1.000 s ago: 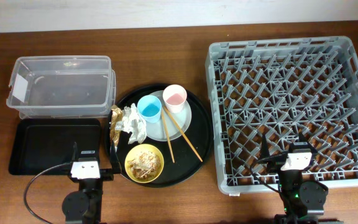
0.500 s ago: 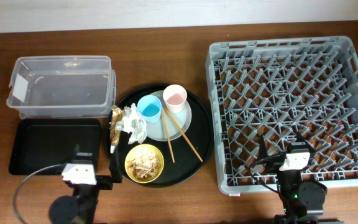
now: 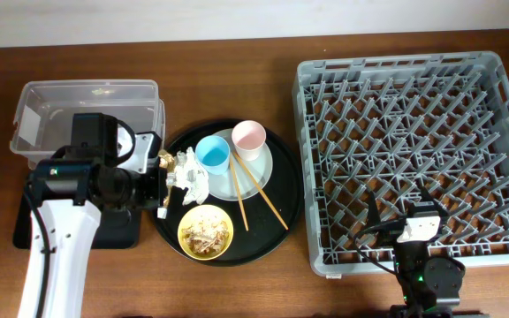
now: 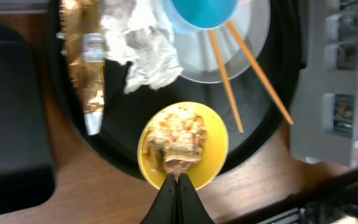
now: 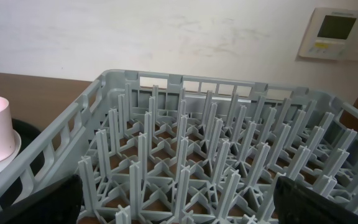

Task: Sort waste into correct bins and load items into the dishwasher rack
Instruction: 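Reach the left gripper to the gold snack wrapper and grasp it, then lift the wrapper with the left gripper and drop it into the clear bin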

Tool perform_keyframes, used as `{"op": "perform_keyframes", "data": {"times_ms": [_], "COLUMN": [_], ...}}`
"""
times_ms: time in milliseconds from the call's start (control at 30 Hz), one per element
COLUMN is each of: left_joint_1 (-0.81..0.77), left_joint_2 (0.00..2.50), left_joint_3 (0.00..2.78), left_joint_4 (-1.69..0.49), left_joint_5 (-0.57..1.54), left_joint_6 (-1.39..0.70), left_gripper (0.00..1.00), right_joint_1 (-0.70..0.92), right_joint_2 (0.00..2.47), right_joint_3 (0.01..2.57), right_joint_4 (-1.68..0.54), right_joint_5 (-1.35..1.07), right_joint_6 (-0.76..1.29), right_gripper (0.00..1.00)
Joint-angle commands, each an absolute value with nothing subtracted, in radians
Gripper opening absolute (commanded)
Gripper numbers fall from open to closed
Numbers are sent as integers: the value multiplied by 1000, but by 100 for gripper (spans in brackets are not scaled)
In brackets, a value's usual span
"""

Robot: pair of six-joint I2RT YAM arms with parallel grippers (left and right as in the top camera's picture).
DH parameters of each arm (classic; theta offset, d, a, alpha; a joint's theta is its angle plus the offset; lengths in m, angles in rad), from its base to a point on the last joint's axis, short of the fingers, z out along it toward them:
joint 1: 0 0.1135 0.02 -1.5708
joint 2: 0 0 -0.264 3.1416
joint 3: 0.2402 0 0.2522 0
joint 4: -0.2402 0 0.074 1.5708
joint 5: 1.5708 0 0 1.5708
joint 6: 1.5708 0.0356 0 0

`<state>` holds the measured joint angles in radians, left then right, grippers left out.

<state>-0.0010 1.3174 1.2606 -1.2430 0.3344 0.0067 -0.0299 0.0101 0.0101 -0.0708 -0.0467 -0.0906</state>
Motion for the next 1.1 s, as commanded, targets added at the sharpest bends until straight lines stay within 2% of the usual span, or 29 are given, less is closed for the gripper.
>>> {"op": "perform_keyframes", "data": {"times_ms": [0,100,167,200,233,267,567,667,933,1067], "left_joint_1": [-4,-27,-88,-130,-153,-167,-167,-167,-167,-167], "left_joint_2": [1313,1313,1313,1313,1314,1314,1314,1333,1468,1472], "left_joint_3": [1259,1211,1142,1097,1063,1024,720,715,715,715], "left_joint_4": [-1247,-1188,-1128,-1072,-1026,-968,-506,-474,-410,-374], "left_joint_5": [192,179,83,53,20,-36,-84,-147,-150,-218], "left_joint_6": [-34,-43,-128,-131,-131,-131,-130,-130,-104,-104], "left_gripper": [0,0,1,25,38,40,40,35,36,36], "right_joint_1": [-25,-25,-25,-25,-25,-25,-25,-25,-25,-25], "right_joint_2": [4,4,4,4,4,4,4,4,4,4], "right_joint_3": [6,6,6,6,6,6,6,6,6,6], "right_joint_4": [-75,-75,-75,-75,-75,-75,-75,-75,-75,-75], "right_joint_5": [-49,-49,-49,-49,-49,-49,-49,-49,-49,-49], "right_joint_6": [-97,-97,-97,-97,-97,-97,-97,-97,-97,-97], "right_gripper": [98,98,98,98,98,98,98,98,98,98]}}
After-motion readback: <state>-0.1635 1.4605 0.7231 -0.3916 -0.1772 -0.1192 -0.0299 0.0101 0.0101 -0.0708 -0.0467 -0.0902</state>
